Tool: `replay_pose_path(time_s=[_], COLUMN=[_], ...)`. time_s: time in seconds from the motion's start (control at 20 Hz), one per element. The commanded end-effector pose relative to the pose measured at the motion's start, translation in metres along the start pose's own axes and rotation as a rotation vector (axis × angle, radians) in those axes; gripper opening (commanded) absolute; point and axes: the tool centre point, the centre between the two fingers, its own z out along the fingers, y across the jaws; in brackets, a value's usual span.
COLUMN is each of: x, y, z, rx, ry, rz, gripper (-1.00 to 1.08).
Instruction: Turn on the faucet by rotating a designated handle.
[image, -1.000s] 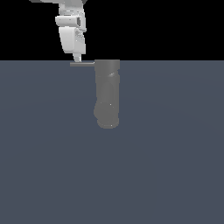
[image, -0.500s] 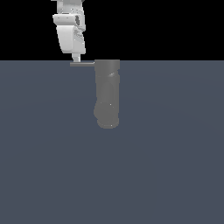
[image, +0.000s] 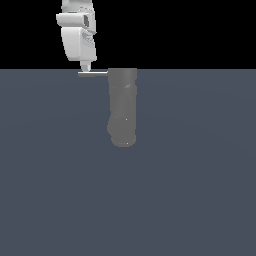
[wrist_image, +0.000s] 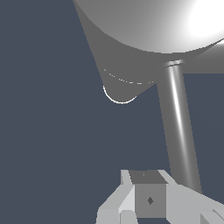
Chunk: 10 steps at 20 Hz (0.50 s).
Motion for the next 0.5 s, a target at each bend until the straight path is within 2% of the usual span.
replay_pose_path(time_s=[0.0,0.45], x=[0.002,0.003], y=[0.010,0.034], z=[0.000,0.000], rx=[-0.009,-0.009], ry=[0.003,0.003], rz=[0.001,0.001], gripper=[-1.00,-1.00])
